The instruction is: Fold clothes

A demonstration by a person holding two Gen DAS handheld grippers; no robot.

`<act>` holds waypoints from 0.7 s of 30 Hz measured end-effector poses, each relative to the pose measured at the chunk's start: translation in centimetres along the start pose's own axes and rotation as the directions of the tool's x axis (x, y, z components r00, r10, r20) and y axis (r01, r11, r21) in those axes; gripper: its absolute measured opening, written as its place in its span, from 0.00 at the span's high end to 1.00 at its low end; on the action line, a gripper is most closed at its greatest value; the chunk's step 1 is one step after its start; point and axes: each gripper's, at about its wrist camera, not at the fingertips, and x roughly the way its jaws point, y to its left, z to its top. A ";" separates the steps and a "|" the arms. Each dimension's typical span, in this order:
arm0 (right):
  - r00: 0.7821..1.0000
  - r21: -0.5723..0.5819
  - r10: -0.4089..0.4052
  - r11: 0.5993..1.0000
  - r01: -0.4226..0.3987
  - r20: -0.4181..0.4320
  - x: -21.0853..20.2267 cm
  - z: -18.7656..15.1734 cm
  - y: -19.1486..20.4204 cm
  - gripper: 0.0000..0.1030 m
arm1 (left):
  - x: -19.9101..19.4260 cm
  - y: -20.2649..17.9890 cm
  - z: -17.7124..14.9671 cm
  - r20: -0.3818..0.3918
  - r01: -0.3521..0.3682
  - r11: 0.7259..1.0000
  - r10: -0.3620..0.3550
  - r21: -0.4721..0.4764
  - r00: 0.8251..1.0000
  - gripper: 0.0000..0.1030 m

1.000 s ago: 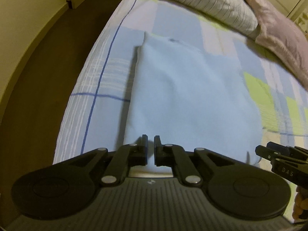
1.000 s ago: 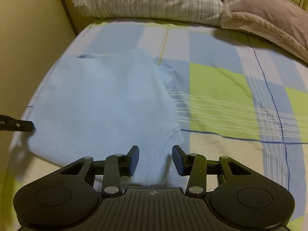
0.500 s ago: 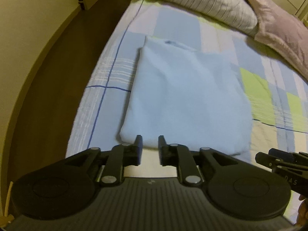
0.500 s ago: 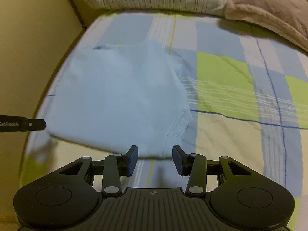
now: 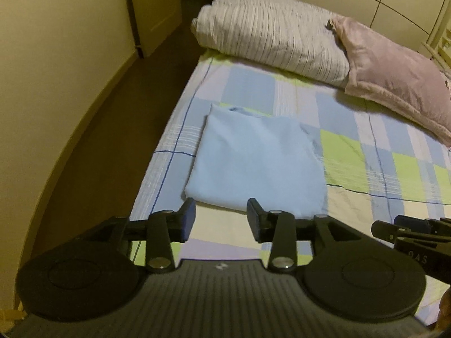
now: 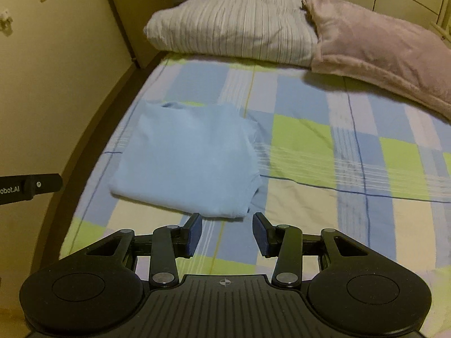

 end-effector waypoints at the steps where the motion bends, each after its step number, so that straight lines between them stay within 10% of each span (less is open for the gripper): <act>1: 1.000 0.000 0.010 1.000 -0.010 0.005 -1.0 -0.2 0.0 0.58 | -0.9 -0.3 -0.3 0.006 -0.005 1.000 0.005 -0.002 1.000 0.63; 21: 0.993 -0.094 0.037 0.995 -0.026 0.114 -15.0 -8.1 -2.9 0.57 | -15.2 -6.7 -8.2 0.072 -0.089 0.992 0.096 -0.088 0.993 0.35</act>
